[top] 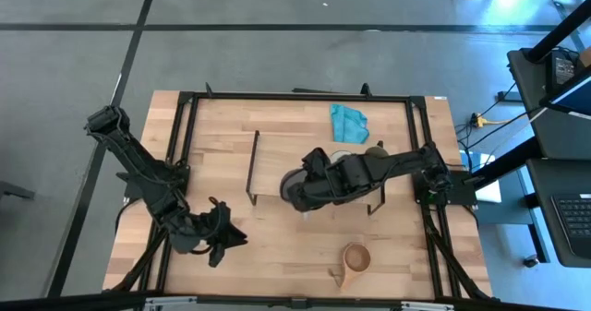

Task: Stack small to large cups/mugs on shelf
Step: Put the gray mug on the shelf

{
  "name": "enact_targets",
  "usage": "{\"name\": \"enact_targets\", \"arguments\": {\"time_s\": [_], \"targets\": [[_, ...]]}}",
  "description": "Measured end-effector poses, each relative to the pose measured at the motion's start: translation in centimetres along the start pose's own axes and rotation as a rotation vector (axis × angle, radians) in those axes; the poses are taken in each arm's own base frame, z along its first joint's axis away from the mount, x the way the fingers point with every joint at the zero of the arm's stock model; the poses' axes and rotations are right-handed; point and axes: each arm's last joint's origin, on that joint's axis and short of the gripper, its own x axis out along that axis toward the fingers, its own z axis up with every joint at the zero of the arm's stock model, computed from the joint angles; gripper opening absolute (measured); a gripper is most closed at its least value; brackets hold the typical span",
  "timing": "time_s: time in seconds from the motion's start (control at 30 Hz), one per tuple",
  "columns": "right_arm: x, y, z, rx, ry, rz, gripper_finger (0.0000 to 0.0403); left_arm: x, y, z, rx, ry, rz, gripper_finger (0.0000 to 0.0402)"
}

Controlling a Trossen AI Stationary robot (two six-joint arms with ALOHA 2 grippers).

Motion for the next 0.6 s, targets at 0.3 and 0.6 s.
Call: {"name": "enact_targets", "arguments": {"time_s": [0.3,0.6], "targets": [[0.8,-0.7,1.6,0.022,-0.027,-0.038,0.0022,0.0,-0.3,0.2,-0.002,-0.019,-0.026,0.0075],[2.3,-2.0,4.1,0.094,0.077,-0.037,0.0022,0.0,-0.5,0.3,0.008,-0.029,-0.039,0.0075]]}}
